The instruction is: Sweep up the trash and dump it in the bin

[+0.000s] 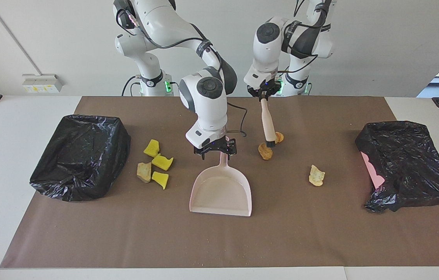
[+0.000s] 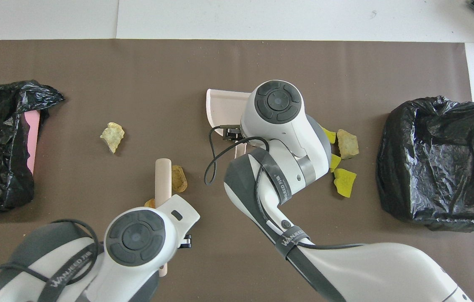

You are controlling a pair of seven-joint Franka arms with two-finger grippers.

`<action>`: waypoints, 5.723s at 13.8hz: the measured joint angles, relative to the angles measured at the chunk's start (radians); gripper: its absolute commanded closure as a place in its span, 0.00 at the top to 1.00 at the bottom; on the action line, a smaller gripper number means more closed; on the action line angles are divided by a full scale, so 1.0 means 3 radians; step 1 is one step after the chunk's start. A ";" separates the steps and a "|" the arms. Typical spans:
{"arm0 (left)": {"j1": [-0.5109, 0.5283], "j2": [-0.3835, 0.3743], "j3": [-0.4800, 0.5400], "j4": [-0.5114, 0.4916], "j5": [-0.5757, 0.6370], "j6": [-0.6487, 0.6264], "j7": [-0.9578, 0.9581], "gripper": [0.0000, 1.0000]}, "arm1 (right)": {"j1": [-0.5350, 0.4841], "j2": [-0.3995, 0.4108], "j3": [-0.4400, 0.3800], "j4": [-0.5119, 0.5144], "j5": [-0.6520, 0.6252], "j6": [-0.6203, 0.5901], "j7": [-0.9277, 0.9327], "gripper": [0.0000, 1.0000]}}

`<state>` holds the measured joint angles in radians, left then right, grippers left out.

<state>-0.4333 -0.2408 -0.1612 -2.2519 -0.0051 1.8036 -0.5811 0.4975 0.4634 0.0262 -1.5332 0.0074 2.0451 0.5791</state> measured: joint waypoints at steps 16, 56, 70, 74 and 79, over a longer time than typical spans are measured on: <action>0.1736 0.0951 -0.0003 0.0535 0.0653 0.0695 0.1691 0.00 | 0.0136 0.0020 0.0004 -0.0288 0.0199 -0.0031 0.0000 0.00; 0.0331 -0.0332 -0.0121 -0.0703 -0.0859 -0.0235 -0.0775 0.00 | 0.0221 -0.0867 0.0000 -0.1627 -0.0370 0.0264 -0.3763 0.00; 0.0290 0.0386 -0.0048 -0.0505 -0.1093 0.1111 -0.0296 0.00 | 0.0269 -0.0799 -0.0001 -0.1325 -0.0455 -0.0369 -0.3846 0.00; 0.0087 0.0398 -0.0106 -0.0488 -0.1095 0.1126 0.0416 0.00 | 0.0275 -0.0791 -0.0001 -0.1348 -0.0457 -0.0384 -0.3617 0.00; -0.0173 0.0401 -0.0131 -0.0363 -0.1096 0.1125 0.0769 0.00 | 0.0281 -0.0790 -0.0001 -0.1349 -0.0457 -0.0395 -0.3584 0.00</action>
<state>-0.4853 -0.1206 -0.2006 -2.3608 -0.3340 2.1410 -0.3504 0.5819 0.2263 0.0260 -1.9377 -0.1297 1.9266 -0.4962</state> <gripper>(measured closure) 0.740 0.683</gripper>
